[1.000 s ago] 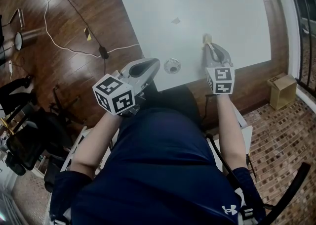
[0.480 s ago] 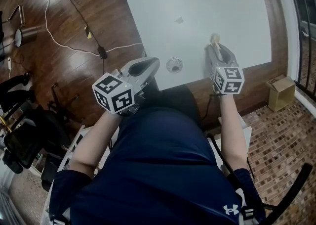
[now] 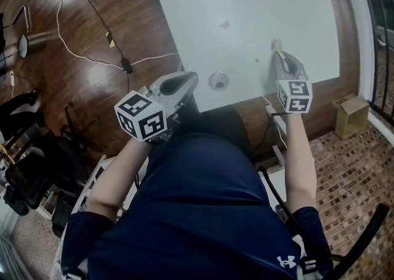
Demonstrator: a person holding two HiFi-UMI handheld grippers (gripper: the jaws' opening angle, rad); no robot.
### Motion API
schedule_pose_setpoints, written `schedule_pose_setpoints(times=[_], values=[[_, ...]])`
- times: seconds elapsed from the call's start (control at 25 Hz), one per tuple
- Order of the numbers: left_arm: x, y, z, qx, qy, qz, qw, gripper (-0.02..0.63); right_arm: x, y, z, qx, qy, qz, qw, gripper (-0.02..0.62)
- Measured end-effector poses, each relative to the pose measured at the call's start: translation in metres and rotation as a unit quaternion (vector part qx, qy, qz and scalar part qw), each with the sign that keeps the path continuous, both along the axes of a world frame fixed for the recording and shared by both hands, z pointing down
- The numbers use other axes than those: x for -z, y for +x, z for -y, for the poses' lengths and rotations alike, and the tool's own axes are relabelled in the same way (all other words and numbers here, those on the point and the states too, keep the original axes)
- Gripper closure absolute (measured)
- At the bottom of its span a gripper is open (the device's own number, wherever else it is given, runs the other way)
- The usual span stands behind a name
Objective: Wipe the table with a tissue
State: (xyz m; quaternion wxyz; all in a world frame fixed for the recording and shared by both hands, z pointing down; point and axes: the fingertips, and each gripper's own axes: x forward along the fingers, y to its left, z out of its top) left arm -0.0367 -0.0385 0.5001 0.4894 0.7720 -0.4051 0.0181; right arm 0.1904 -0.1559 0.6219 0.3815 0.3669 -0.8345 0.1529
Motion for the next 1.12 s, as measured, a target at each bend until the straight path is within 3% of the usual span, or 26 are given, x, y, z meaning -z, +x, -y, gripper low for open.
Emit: schedule_pose_setpoints(times=[0.36,0.64,1.12], values=[[0.002,0.001,0.001,0.003,-0.001,-0.007,1.0000,0.595,0.003,-0.050,-0.037,0.034,-0.022,0.043,0.998,0.580],[0.003,0.002,0.000,0.001,-0.001,-0.010,0.9999,0.595,0.002,-0.054,-0.040,0.026,-0.029,0.047,0.998,0.580],[0.001,0.000,-0.005,0.001,-0.004,-0.010,0.9999,0.595,-0.006,-0.080,-0.066,0.059,-0.050,0.051,0.996,0.580]])
